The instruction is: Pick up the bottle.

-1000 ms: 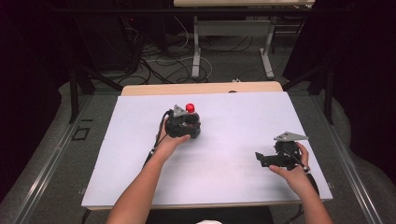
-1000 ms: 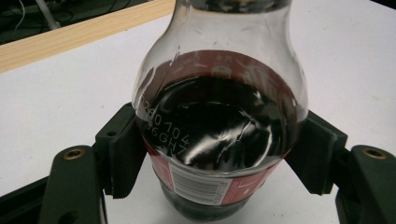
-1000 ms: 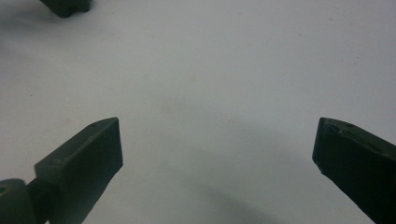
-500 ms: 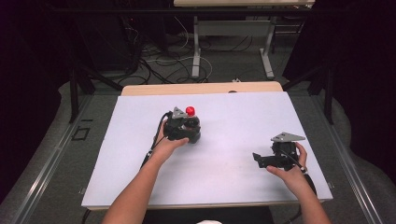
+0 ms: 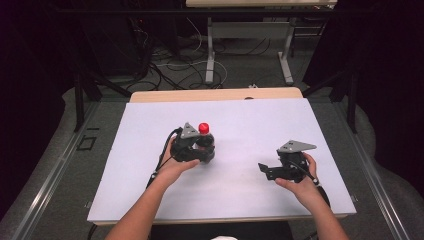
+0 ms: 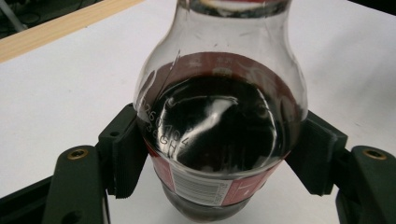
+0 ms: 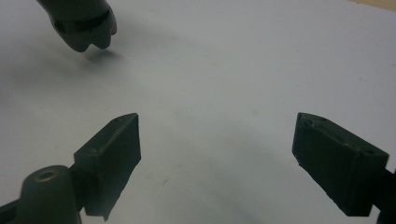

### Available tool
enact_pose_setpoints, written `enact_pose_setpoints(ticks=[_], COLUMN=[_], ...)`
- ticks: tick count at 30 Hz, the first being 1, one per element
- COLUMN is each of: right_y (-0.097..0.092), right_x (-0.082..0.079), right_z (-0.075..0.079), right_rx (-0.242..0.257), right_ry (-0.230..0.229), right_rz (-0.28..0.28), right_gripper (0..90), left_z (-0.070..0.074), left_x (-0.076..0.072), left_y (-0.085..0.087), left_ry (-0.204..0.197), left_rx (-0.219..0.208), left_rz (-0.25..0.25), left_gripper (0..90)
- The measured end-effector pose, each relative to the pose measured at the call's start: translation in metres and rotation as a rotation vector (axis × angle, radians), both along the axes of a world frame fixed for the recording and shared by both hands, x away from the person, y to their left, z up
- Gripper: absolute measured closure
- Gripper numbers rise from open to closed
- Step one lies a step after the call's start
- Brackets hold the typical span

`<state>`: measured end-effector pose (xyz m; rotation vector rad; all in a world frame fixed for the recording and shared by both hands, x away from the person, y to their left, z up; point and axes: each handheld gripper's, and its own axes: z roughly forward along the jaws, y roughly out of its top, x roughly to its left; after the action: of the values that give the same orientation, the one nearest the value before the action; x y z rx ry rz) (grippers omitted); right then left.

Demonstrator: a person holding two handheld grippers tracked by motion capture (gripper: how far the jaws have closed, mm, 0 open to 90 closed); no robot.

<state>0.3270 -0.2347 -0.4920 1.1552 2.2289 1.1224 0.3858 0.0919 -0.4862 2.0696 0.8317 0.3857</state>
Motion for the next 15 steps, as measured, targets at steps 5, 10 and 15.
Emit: enact_pose_setpoints(ticks=[5, 10, 15], right_y=[0.019, 0.034, 0.054], right_x=[-0.002, -0.004, -0.007], right_z=[0.009, 0.018, 0.038], right_rx=[0.014, 0.035, 0.006], right_ry=[-0.034, -0.039, -0.042], right_rz=[0.038, 0.071, 0.152], right_gripper=[16.0, 19.5, 22.8], left_z=[0.007, 0.011, 0.014], left_x=[-0.020, -0.031, -0.042], left_y=[0.002, 0.004, 0.003], left_ry=[0.002, 0.000, 0.001], left_rx=[0.007, -0.006, -0.004], left_rz=[-0.012, -0.019, -0.035], left_gripper=[30.0, 30.0, 30.0])
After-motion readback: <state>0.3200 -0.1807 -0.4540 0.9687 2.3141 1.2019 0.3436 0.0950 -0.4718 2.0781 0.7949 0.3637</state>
